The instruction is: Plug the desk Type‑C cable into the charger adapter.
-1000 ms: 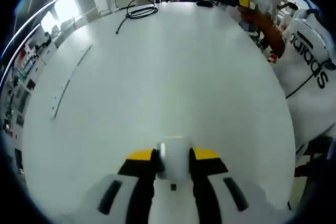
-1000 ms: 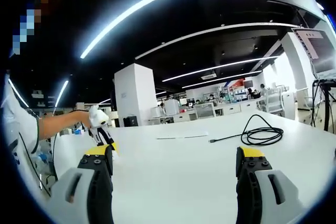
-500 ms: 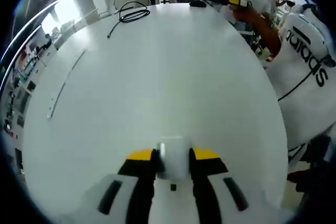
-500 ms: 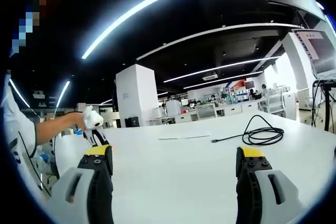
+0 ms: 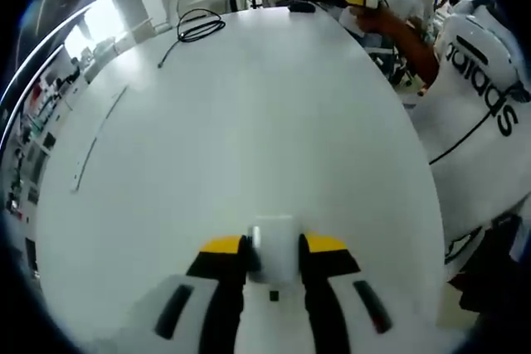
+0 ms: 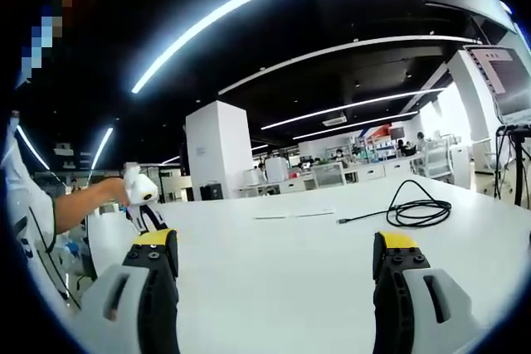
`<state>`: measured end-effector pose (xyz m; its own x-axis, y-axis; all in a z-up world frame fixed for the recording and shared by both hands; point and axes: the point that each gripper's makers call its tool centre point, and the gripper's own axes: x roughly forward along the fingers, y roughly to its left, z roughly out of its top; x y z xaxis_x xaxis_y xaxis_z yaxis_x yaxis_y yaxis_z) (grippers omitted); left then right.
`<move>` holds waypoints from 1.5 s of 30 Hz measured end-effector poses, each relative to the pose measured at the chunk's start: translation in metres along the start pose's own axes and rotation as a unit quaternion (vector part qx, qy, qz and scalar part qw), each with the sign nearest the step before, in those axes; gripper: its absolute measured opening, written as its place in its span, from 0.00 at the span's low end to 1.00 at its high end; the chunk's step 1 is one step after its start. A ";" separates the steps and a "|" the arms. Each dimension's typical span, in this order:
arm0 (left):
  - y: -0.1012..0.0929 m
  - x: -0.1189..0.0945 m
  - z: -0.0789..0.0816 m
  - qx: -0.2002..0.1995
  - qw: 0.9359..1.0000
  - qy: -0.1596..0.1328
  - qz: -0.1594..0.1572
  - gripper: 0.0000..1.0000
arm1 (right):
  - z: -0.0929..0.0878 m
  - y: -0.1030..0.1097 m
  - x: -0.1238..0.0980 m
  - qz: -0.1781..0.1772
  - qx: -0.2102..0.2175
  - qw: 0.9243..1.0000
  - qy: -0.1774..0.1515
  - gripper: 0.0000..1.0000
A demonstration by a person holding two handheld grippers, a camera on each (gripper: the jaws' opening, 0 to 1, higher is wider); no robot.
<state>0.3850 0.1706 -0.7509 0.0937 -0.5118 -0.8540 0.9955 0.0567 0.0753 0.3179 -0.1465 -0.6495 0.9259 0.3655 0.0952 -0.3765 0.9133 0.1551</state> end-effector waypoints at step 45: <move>-0.045 -0.005 0.006 0.005 0.999 -0.035 0.004 0.25 | -0.007 0.006 0.000 0.007 0.002 1.000 0.007 1.00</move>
<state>0.3401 0.1658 -0.7467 0.1012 -0.5701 -0.8153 0.9948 0.0525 0.0868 0.3163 -0.1400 -0.6550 0.9206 0.3815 0.0835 -0.3902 0.9071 0.1579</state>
